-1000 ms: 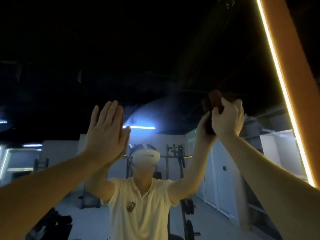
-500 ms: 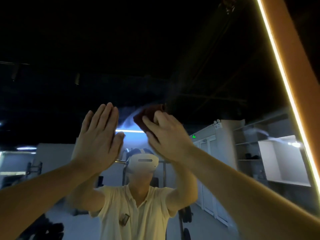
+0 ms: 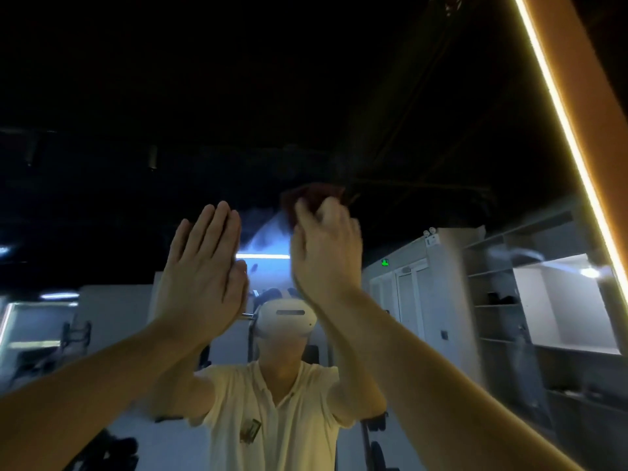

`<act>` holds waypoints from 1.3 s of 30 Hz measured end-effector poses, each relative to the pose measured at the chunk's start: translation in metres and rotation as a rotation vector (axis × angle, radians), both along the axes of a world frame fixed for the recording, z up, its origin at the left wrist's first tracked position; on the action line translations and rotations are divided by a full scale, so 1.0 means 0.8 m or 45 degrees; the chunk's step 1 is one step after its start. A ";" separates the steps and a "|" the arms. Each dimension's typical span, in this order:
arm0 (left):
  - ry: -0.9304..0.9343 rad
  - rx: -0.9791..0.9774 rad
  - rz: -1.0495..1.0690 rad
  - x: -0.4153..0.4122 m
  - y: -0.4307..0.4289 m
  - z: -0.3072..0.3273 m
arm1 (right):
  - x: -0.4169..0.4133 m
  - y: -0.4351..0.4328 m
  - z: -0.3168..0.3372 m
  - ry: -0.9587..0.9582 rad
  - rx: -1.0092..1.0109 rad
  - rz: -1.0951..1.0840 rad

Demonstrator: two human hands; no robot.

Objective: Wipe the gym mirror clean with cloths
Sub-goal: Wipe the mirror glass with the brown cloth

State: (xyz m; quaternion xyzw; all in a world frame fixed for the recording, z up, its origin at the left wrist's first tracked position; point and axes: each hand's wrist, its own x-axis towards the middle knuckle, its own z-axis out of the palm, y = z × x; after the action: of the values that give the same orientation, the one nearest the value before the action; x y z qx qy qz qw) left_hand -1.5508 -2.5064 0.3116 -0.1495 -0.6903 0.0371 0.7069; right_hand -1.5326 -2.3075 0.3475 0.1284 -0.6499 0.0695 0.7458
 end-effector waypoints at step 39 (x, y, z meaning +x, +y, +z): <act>-0.197 -0.076 -0.424 0.029 -0.034 -0.019 | 0.009 0.003 -0.098 -0.169 0.595 0.060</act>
State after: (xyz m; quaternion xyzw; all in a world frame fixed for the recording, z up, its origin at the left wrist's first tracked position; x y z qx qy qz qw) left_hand -1.5278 -2.5334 0.2962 -0.2849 -0.7071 -0.0716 0.6433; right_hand -1.5254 -2.3052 0.2687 0.3078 -0.6928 -0.0572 0.6496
